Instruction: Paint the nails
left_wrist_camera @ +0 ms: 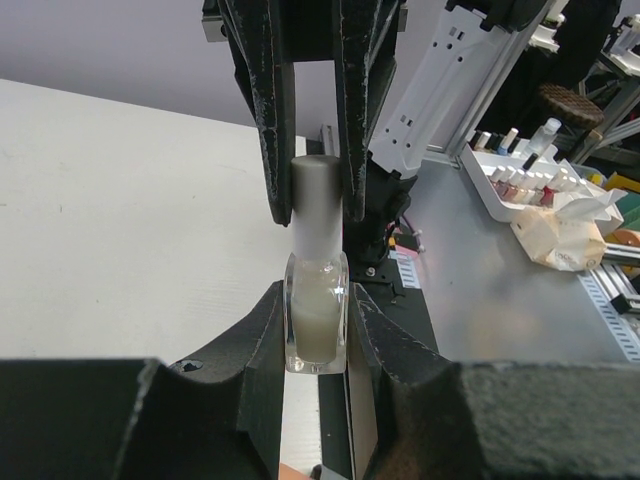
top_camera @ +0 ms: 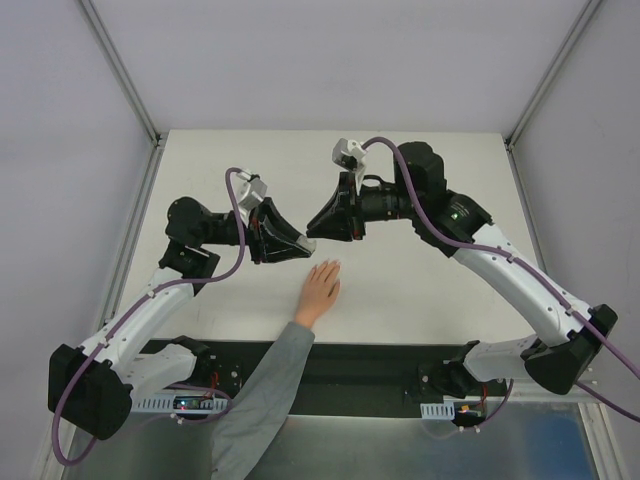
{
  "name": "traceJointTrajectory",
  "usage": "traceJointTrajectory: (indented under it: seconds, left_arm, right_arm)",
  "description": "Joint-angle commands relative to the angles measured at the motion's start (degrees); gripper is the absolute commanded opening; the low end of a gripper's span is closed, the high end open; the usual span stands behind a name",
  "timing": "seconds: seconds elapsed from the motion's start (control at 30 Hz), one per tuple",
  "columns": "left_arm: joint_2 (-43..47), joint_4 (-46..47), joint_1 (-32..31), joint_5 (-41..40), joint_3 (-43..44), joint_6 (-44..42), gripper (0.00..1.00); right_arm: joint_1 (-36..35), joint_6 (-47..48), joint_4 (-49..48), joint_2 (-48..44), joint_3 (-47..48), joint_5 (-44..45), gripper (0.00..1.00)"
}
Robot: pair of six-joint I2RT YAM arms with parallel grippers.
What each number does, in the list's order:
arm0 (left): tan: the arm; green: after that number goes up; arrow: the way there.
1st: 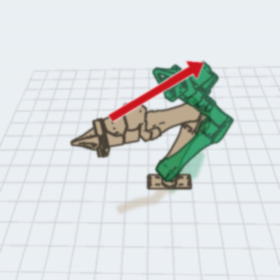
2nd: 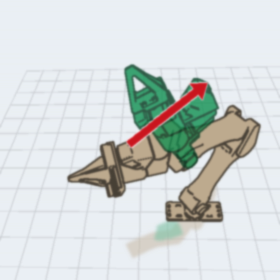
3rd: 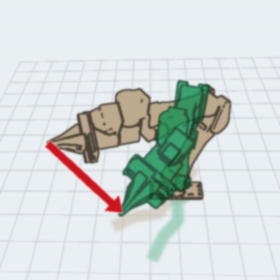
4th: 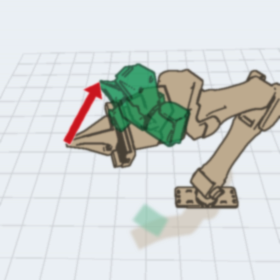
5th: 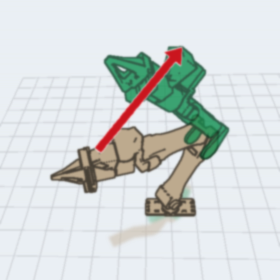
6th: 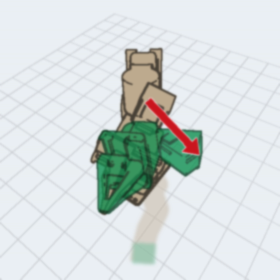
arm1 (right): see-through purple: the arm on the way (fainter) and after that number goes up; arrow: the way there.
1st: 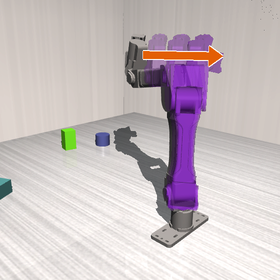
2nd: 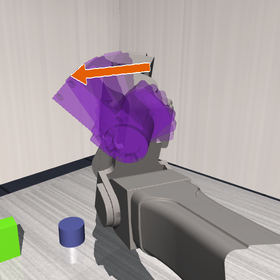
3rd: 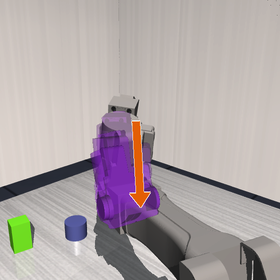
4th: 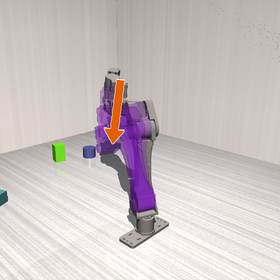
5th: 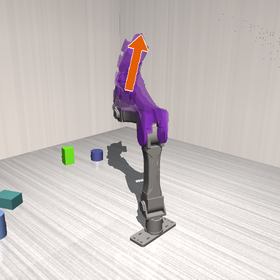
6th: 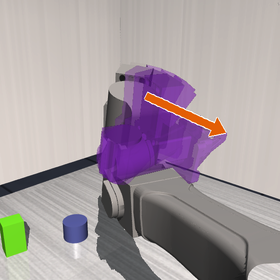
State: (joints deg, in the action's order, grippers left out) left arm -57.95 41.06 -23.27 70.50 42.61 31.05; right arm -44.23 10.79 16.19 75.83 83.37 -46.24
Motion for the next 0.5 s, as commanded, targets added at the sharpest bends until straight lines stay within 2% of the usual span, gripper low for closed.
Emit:
traceJointTrajectory:
  seconds: [0.0, 0.03, 0.13, 0.17, 0.2, 0.23, 0.27, 0.3, 0.37, 0.47]
  left_arm:
    - [2.2, -1.7, -0.2, -4.6, 1.9, -5.1, 0.00]
    - [2.9, -5.3, -0.1, -6.6, 1.8, -8.8, 0.00]
    - [6.1, -12.6, -0.2, -14.7, 1.9, -15.2, 0.00]
    - [6.6, -14.0, -0.1, -16.6, 1.9, -16.4, 0.00]
    - [7.0, -14.6, -0.1, -18.5, 1.8, -17.3, 0.00]
    - [7.5, -15.0, 0.0, -20.4, 1.7, -18.3, 0.00]
    - [7.7, -15.5, -0.1, -20.9, 1.5, -18.5, 0.00]
    - [7.8, -15.6, 0.1, -21.3, 1.5, -18.7, 0.00]
    - [8.4, -15.7, 0.1, -22.4, 1.0, -18.9, 0.00]
    - [8.7, -15.7, 0.1, -23.1, 0.5, -18.8, 0.00]
  right_arm:
    - [-0.9, -4.0, -2.3, 0.5, -3.1, 4.3, 0.00]
    - [-1.5, -5.5, -2.5, 0.4, -3.5, 6.5, 0.00]
    - [-7.3, -11.5, -0.6, -0.9, -4.7, 24.4, 0.00]
    - [-9.9, -18.4, 1.8, -1.2, -4.4, 44.8, 0.00]
    - [-15.9, -23.7, 5.2, -1.3, -2.2, 57.9, 0.00]
    - [-18.8, -30.9, 15.9, -0.4, -0.7, 69.1, 0.00]
    - [-21.4, -40.3, 16.8, -0.3, -0.7, 80.3, 0.00]
    - [-26.2, -43.1, 16.6, -0.2, -0.8, 85.0, 0.00]
    - [-29.2, -44.7, 16.8, 1.5, 0.2, 92.1, 0.00]
    - [-30.2, -46.4, 17.1, 2.2, 1.0, 93.9, 0.00]
